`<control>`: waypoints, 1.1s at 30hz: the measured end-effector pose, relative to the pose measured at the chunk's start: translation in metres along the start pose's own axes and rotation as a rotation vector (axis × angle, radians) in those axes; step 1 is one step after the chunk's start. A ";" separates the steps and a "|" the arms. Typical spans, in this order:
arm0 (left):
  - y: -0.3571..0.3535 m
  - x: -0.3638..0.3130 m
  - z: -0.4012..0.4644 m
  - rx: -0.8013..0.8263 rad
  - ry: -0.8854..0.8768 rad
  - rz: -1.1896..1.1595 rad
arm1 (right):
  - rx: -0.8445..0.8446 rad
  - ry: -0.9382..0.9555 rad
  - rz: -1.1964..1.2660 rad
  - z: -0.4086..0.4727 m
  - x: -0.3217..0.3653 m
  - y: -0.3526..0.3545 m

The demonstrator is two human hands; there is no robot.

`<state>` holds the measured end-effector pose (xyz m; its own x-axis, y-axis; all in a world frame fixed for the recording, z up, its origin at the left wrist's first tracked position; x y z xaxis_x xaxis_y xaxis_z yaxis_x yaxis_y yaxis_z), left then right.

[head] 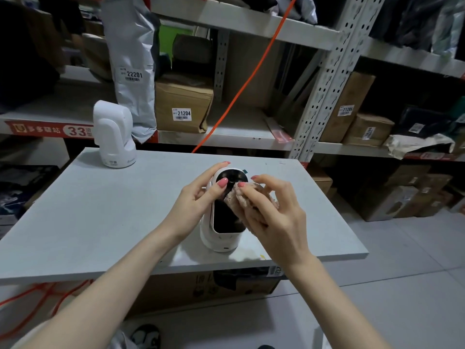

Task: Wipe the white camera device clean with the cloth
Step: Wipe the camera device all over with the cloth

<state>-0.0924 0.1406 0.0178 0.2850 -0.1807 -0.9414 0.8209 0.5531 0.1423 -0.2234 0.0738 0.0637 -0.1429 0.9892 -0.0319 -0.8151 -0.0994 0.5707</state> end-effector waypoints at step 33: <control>0.003 0.006 0.004 0.075 0.006 -0.032 | 0.014 0.028 -0.060 -0.014 0.001 -0.003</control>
<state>-0.0863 0.1380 0.0137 0.2554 -0.1919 -0.9476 0.8642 0.4848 0.1347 -0.2288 0.0740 0.0505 -0.1099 0.9900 -0.0888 -0.8150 -0.0387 0.5782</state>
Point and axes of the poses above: each hand's wrist, its own z-axis towards the middle knuckle, its own y-axis out of the back of the hand, x = y × z, the point moved 9 cm from there along z, towards the middle knuckle, and after that the axes turned 12 degrees about x, right-handed, at the moved point
